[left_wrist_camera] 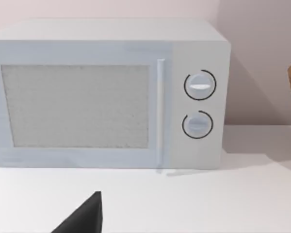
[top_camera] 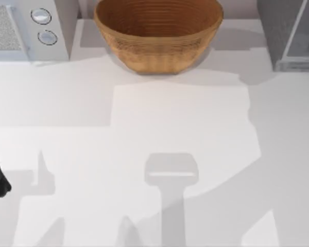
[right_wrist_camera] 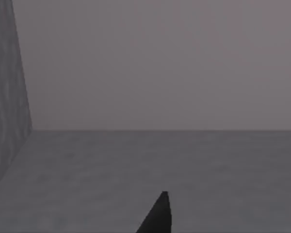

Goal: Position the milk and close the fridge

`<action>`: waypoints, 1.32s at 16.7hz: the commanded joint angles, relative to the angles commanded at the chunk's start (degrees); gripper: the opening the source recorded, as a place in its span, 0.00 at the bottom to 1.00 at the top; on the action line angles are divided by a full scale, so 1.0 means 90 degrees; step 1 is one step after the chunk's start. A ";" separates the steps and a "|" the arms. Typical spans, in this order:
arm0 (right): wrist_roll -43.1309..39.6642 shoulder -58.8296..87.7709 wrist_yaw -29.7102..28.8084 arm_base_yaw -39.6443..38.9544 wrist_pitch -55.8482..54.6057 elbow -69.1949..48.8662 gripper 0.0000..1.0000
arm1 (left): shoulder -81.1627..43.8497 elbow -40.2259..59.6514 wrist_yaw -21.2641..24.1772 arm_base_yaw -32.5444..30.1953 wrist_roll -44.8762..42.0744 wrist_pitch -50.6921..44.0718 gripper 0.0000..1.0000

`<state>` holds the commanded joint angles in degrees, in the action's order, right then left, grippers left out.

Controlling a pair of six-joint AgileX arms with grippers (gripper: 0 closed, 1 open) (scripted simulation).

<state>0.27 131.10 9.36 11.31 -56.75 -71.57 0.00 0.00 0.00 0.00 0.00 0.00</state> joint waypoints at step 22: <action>-0.0062 -0.3582 -0.0567 -0.0696 0.1307 0.2424 1.00 | 0.0000 0.0000 0.0000 0.0000 0.0000 0.0000 1.00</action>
<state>-0.29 98.86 4.26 5.05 -44.99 -49.75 0.00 0.00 0.00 0.00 0.00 0.00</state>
